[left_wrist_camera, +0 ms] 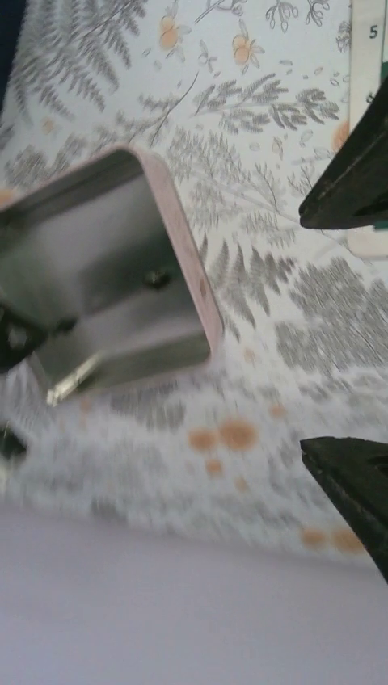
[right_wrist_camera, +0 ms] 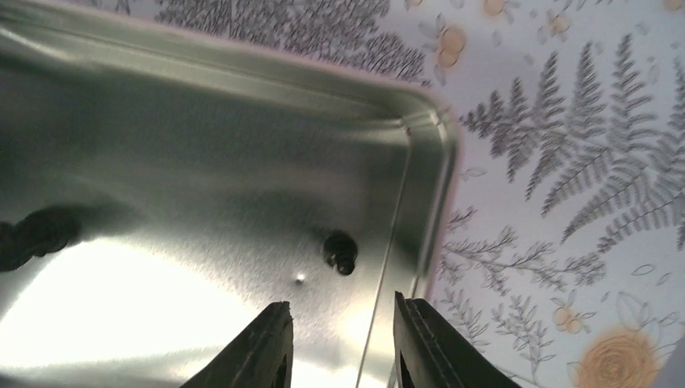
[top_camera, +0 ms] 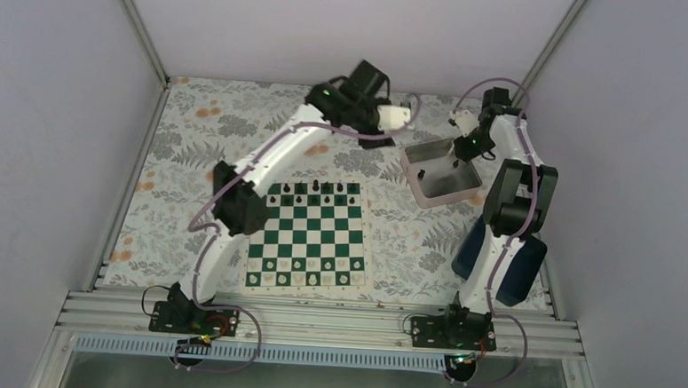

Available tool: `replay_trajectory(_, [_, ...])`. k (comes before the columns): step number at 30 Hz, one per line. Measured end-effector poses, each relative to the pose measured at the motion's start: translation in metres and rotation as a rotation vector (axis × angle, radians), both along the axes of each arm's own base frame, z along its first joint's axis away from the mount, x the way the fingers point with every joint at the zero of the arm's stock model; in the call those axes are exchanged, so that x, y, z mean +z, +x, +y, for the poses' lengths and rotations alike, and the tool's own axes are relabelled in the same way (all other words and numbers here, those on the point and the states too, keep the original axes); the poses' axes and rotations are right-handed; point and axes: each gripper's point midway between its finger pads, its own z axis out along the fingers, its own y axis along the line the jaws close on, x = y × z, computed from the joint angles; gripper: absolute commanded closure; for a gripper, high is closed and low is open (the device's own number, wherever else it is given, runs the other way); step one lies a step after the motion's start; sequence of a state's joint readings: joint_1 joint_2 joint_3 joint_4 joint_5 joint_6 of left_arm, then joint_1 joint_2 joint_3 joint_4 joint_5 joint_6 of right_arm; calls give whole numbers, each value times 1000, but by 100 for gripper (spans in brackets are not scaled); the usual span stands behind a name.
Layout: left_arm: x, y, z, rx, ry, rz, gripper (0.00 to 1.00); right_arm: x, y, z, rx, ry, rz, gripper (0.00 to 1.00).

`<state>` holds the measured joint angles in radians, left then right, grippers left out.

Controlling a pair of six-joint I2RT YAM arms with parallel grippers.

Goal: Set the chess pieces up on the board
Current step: Adjust the storage box at the center of the board, then pick up the chess piece from the storage box.

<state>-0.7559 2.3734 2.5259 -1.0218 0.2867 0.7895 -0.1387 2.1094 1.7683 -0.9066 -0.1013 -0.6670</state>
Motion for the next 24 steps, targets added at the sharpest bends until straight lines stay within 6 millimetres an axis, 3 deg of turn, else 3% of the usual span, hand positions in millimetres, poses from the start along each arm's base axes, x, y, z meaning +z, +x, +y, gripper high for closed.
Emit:
replay_trajectory(3, [57, 13, 27, 62, -63, -88, 33, 5, 10, -1, -1, -1, -20, 62])
replay_trajectory(5, [80, 21, 44, 96, -89, -125, 33, 3, 11, -1, -1, 0, -17, 62])
replay_trajectory(7, [90, 28, 56, 124, -100, -142, 33, -1, 12, -1, -1, 1, -8, 62])
replay_trajectory(12, [65, 43, 77, 176, -64, -91, 33, -18, 6, 0, -2, 8, 44, 62])
replay_trajectory(18, [31, 47, 85, 207, -31, -32, 33, -24, 5, 3, 0, 8, 54, 62])
replay_trajectory(24, [40, 45, 86, 215, -57, -47, 33, -34, 1, 7, 2, 4, 69, 62])
